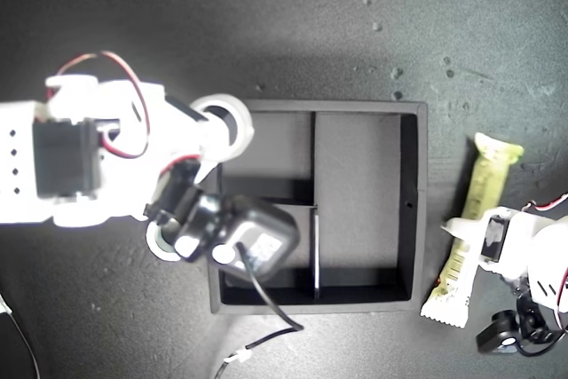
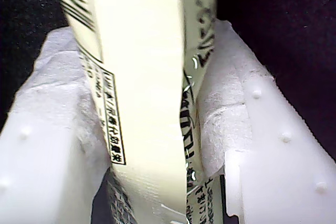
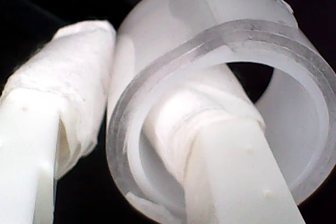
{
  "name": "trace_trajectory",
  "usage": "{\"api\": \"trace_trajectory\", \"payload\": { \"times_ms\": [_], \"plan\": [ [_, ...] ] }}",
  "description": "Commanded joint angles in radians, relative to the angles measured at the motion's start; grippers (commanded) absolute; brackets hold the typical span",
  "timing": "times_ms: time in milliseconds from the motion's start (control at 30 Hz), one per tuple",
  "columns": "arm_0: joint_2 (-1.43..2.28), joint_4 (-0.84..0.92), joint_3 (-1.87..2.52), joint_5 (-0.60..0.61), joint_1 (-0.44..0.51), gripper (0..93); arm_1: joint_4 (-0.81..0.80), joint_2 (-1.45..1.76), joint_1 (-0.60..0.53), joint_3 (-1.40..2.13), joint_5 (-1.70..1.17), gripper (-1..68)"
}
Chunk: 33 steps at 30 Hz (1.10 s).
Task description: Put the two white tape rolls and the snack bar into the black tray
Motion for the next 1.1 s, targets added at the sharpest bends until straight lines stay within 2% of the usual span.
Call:
{"api": "trace_trajectory", "payload": {
  "times_ms": [0,100,200,233,300,500,767,1067],
  "plan": [
    [-0.127,0.094,-0.270,0.017,0.021,0.1,0.163,-0.002,-0.026,-0.132,-0.044,-0.1],
    [-0.360,0.291,-0.630,0.025,0.031,0.1,0.379,-0.002,-0.046,-0.330,-0.103,-0.1],
    [-0.735,0.591,-1.287,0.021,0.037,0.1,0.517,-0.002,-0.054,-0.514,-0.156,-0.1],
    [-0.834,0.617,-1.471,0.038,0.038,0.1,0.538,-0.002,-0.054,-0.554,-0.169,-0.2],
    [-0.819,0.611,-1.430,0.020,0.040,0.1,0.551,-0.003,-0.052,-0.612,-0.190,-0.2],
    [-0.753,0.611,-1.279,-0.018,0.041,0.1,0.465,-0.005,-0.021,-0.713,-0.270,-0.2],
    [-0.704,0.611,-1.157,-0.069,0.035,0.1,0.155,-0.072,0.066,-0.701,-0.364,-0.2],
    [-0.655,0.611,-1.065,-0.106,0.074,0.3,0.153,-0.313,0.098,-0.914,-0.385,-0.2]
  ]
}}
